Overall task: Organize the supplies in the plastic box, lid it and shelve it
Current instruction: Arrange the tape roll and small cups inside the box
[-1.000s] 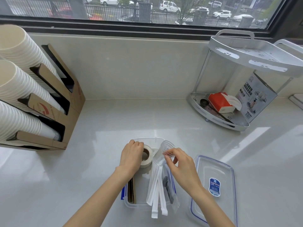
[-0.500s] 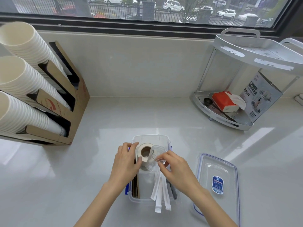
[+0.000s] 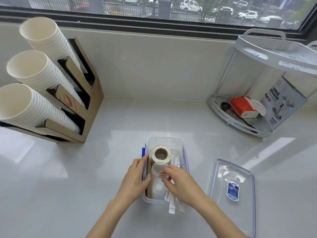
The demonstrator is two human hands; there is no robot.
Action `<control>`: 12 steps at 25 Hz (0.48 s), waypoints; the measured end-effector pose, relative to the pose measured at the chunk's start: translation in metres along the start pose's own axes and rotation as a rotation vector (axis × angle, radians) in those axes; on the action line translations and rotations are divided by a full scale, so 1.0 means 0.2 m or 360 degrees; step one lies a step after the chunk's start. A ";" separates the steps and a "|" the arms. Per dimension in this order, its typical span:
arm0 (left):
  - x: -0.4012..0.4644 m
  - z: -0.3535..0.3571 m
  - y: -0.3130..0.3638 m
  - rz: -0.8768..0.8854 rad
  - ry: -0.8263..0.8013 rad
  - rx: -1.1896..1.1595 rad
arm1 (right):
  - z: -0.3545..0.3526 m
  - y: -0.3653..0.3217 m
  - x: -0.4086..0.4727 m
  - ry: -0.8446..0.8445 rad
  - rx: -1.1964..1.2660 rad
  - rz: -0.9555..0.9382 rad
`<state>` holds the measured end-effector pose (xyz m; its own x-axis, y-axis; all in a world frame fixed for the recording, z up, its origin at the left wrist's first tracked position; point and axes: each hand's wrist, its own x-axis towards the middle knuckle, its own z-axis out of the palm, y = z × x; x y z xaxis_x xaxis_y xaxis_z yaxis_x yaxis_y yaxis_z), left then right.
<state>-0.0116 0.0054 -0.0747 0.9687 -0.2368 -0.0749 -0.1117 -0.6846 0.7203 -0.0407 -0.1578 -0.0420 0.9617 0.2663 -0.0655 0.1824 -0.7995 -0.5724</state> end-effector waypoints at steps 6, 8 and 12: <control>-0.01 0.01 -0.01 0.0004 0.0015 0.0008 | 0.01 0.01 0.05 -0.0378 0.0195 0.0098; -0.01 0.02 -0.01 -0.0005 0.0019 0.0004 | 0.01 0.02 0.08 -0.0449 0.0239 0.0149; -0.01 0.02 -0.01 -0.0007 0.0035 0.0006 | 0.04 0.02 0.12 -0.0460 0.0120 0.0162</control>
<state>-0.0135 0.0048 -0.0791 0.9738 -0.2185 -0.0628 -0.1082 -0.6883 0.7173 -0.0179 -0.1507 -0.0517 0.8741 0.3378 -0.3490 0.0622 -0.7906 -0.6092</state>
